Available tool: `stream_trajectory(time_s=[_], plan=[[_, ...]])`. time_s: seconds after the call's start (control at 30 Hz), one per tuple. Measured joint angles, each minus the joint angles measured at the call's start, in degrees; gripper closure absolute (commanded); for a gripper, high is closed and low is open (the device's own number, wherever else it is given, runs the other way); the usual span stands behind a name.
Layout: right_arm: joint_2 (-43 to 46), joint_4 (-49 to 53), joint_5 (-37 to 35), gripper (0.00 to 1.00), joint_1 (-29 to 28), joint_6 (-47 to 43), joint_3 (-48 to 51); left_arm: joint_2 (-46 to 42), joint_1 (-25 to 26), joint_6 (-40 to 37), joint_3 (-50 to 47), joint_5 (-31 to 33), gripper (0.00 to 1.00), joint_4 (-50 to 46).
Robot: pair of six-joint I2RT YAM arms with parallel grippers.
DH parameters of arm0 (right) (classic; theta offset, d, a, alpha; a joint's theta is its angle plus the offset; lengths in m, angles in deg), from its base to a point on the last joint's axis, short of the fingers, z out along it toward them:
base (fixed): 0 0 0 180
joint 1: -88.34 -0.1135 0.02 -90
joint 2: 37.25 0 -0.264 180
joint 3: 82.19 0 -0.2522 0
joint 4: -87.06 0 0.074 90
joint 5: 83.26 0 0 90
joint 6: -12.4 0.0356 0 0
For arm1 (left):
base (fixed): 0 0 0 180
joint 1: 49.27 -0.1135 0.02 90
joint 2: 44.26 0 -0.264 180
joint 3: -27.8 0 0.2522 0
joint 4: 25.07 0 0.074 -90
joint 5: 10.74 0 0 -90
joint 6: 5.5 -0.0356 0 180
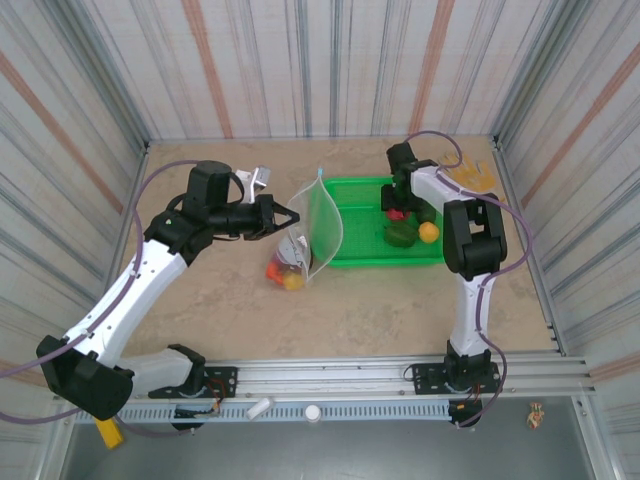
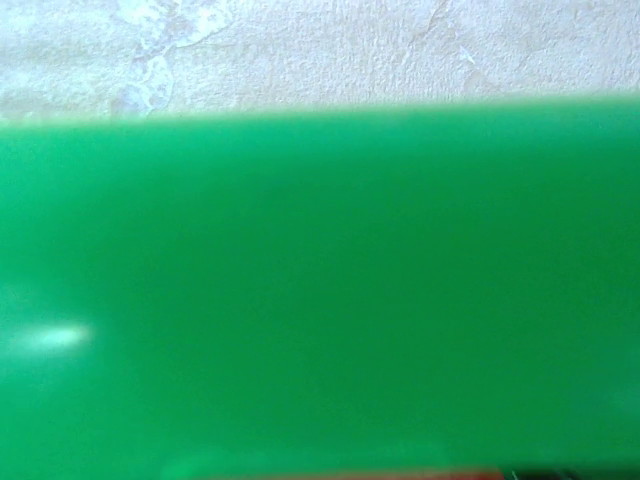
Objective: Place the food in the zip-top bag and seal the zipper
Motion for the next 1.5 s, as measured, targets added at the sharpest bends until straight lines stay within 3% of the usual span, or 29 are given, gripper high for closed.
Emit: stream_trajectory(time_s=[0.2, 0.47, 0.87, 1.2, 1.5], plan=[[5.99, -0.57, 1.18, 0.43, -1.73, 1.22, 1.97, 0.00, 0.00, 0.07, 0.00, 0.00, 1.00, 0.00], [23.12, -1.92, 7.58, 0.43, -4.39, 5.33, 7.67, -0.04, 0.00, 0.11, 0.00, 0.76, 1.00, -0.63], [45.83, -1.07, 19.08, 0.44, -13.88, 5.99, 9.03, 0.42, 0.28, 2.91, 0.26, 1.25, 1.00, -0.02], [46.66, -1.27, 23.65, 0.43, -25.49, 5.31, 3.15, 2.97, 1.40, 4.28, 2.08, 0.87, 1.00, 0.94], [40.68, -0.59, 22.27, 0.44, -29.35, 4.04, 4.00, 2.97, 1.49, 4.39, 2.45, 0.90, 1.00, 0.83]])
